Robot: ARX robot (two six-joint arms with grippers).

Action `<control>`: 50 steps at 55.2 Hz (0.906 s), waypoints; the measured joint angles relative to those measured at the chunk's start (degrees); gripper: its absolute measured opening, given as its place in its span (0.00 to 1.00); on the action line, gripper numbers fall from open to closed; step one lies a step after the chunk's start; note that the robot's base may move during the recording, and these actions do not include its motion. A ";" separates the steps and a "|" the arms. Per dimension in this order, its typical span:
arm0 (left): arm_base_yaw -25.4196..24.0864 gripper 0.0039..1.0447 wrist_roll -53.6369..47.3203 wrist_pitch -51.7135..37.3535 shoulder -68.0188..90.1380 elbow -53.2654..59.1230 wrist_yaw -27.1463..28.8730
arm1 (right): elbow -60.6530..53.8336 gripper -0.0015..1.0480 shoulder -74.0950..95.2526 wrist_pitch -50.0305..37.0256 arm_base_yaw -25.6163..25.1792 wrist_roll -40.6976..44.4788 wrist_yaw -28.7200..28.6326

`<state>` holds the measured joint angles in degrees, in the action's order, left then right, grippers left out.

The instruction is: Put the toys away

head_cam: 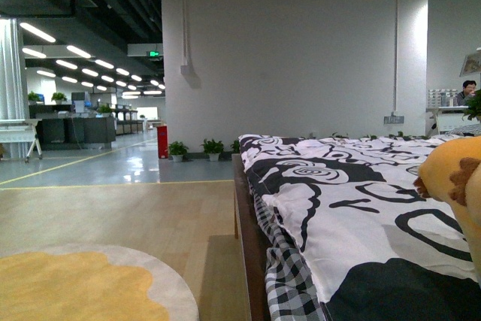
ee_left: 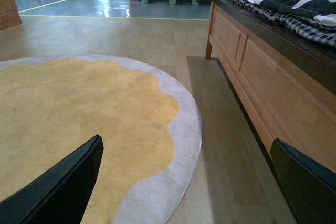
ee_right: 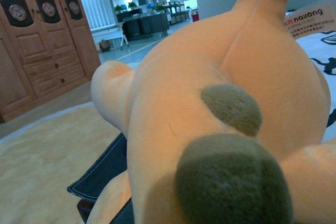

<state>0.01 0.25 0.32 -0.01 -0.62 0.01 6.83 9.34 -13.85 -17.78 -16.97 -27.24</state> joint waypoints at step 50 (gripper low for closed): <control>0.00 0.95 0.00 0.00 0.00 0.00 0.00 | -2.71 0.17 -1.97 -0.28 2.78 -3.17 2.27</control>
<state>0.01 0.25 0.32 -0.01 -0.62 0.01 4.12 7.38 -14.13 -15.00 -20.14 -24.97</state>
